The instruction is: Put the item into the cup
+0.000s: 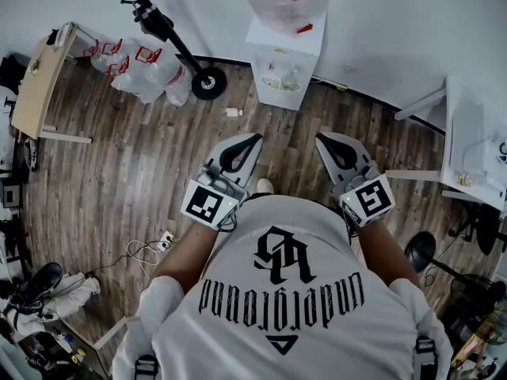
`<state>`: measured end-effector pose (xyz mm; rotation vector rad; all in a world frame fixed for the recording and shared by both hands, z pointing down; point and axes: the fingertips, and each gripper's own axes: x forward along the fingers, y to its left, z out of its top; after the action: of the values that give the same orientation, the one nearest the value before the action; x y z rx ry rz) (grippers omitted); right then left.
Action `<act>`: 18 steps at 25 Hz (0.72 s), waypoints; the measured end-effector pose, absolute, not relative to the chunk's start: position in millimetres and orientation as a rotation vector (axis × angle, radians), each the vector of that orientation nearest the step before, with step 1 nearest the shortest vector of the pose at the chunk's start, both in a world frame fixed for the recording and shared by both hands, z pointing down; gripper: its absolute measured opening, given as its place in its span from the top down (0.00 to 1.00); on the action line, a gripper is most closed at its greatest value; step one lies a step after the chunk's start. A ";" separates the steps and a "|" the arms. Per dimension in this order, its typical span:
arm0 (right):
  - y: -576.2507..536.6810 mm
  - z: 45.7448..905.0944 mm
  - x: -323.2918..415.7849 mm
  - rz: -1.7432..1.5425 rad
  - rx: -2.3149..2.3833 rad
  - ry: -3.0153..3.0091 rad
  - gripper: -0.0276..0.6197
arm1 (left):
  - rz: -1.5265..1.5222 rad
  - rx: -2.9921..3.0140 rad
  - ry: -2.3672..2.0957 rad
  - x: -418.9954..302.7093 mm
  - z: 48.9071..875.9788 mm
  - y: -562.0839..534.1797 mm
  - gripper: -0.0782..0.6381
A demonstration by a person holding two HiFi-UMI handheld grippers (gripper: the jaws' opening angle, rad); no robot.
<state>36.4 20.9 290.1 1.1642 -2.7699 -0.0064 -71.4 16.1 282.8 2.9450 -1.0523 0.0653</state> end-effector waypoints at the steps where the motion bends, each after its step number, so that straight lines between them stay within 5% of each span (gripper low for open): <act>1: 26.1 287.7 43.2 -0.013 1.161 -2.777 0.95 | 0.076 2.939 -1.067 -65.2 282.0 20.8 0.88; 18: 149.0 280.5 160.3 -0.020 1.143 -2.806 0.95 | 0.109 2.935 -1.142 41.5 272.5 130.9 0.88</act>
<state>160.3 149.0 280.5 1.1431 -2.8065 -0.0197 41.5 130.9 272.5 2.9348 -1.1422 0.1087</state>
